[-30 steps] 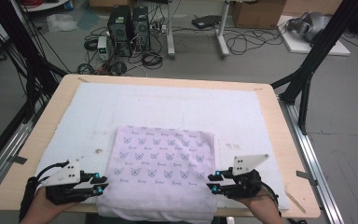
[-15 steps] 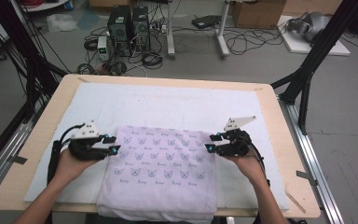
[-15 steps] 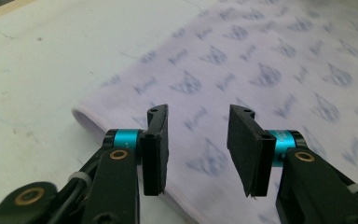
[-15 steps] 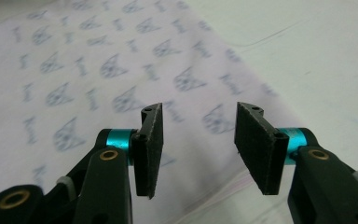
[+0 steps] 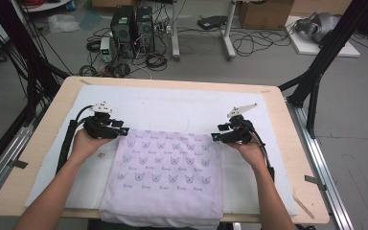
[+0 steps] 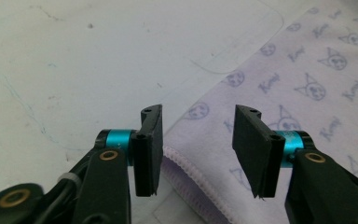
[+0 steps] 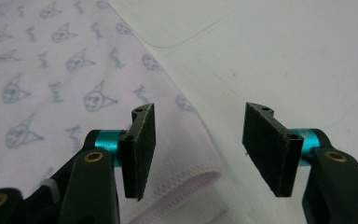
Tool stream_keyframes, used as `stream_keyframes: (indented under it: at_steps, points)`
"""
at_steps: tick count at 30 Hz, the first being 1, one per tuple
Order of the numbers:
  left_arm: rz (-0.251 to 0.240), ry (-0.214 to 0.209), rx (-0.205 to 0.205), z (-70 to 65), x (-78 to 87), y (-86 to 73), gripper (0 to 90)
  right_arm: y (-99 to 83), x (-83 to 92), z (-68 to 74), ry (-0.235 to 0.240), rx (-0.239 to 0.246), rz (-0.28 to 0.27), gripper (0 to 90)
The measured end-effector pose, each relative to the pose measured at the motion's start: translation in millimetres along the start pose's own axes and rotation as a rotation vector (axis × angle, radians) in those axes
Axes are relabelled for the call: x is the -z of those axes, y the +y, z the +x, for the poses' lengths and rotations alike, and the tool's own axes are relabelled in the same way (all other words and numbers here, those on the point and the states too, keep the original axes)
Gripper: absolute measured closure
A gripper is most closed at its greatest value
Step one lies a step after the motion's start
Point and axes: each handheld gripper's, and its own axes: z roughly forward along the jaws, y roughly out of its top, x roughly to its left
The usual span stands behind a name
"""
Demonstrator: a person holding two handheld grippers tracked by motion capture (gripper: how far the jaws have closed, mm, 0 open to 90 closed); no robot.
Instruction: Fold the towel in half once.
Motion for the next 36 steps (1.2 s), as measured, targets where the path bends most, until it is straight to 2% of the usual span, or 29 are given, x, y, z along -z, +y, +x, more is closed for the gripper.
stream_keyframes:
  at_steps: [3,5,6,8,9,10,11,12,13,14,16,18,20,22,23,25,27,31,33,34,35,36]
  points:
    - [0.024,0.03,0.009,2.3,-6.6,-2.2,43.9,-9.2,-4.5,-4.6,-0.011,-0.025,0.006,43.9]
    - [0.048,0.026,0.033,6.2,-11.4,-5.3,42.6,-15.6,-7.6,-6.3,-0.011,-0.039,0.012,44.3]
    - [0.063,0.02,0.042,8.0,-13.7,-7.2,43.8,-19.4,-9.9,-6.9,-0.01,-0.042,0.019,44.9]
    - [0.096,-0.018,0.048,10.4,-18.9,-11.3,53.3,-23.0,-13.2,-7.3,-0.006,-0.044,0.036,46.2]
    - [0.112,-0.014,0.041,9.5,-21.4,-12.7,57.0,-24.2,-14.4,-7.0,-0.004,-0.038,0.041,48.1]
    - [0.106,-0.004,0.029,8.3,-21.1,-12.8,60.5,-24.7,-15.8,-6.1,-0.007,-0.034,0.037,51.4]
    - [0.103,-0.032,0.031,8.6,-21.0,-12.5,69.6,-24.8,-15.6,-5.3,-0.009,-0.023,0.035,59.4]
    - [0.105,-0.034,0.023,7.3,-21.1,-11.8,76.9,-24.4,-16.1,-5.4,0.012,-0.02,0.039,65.8]
    - [0.106,-0.025,0.005,5.4,-21.1,-10.8,80.3,-23.5,-16.7,-4.5,0.032,-0.016,0.042,75.0]
    - [0.104,-0.022,-0.001,4.2,-20.6,-9.8,82.7,-22.2,-17.4,-3.0,0.051,0.0,0.042,80.3]
    - [0.089,0.002,-0.007,3.4,-19.2,-8.0,84.5,-18.1,-17.8,0.1,0.054,0.026,0.052,84.4]
    - [0.055,0.023,0.003,5.1,-15.6,-4.9,85.2,-12.7,-17.3,-0.2,0.037,0.033,0.062,85.3]
    - [0.012,0.056,0.004,7.5,-9.9,0.5,85.5,-5.2,-12.4,-3.9,0.015,0.025,0.03,85.7]
    - [0.015,0.085,0.013,13.4,-4.8,12.1,85.7,7.3,-4.2,-9.5,-0.019,0.02,0.005,86.1]
    - [-0.007,0.109,0.013,15.9,-0.5,19.5,86.2,15.6,0.3,-12.0,-0.033,0.02,-0.004,86.2]
    - [-0.041,0.125,0.02,21.8,8.2,37.8,86.3,35.1,10.0,-15.5,-0.062,0.032,-0.023,86.2]
    - [-0.063,0.167,-0.002,25.3,17.6,59.5,86.3,55.5,20.1,-17.9,-0.096,0.063,-0.041,86.3]
    - [-0.135,0.209,-0.027,31.3,36.8,104.6,86.3,92.4,39.4,-27.3,-0.154,0.096,-0.057,86.4]
    - [-0.16,0.225,-0.038,33.7,42.0,119.6,86.1,108.2,47.5,-32.7,-0.175,0.096,-0.06,86.3]
    - [-0.168,0.229,-0.044,34.4,41.4,121.8,84.4,114.4,49.9,-35.1,-0.18,0.094,-0.068,85.7]
    - [-0.16,0.244,-0.043,35.5,38.8,121.3,75.0,117.8,50.7,-37.2,-0.19,0.094,-0.081,82.4]
    - [-0.13,0.26,-0.027,37.9,35.2,119.0,61.9,118.8,49.4,-40.1,-0.188,0.088,-0.086,71.1]
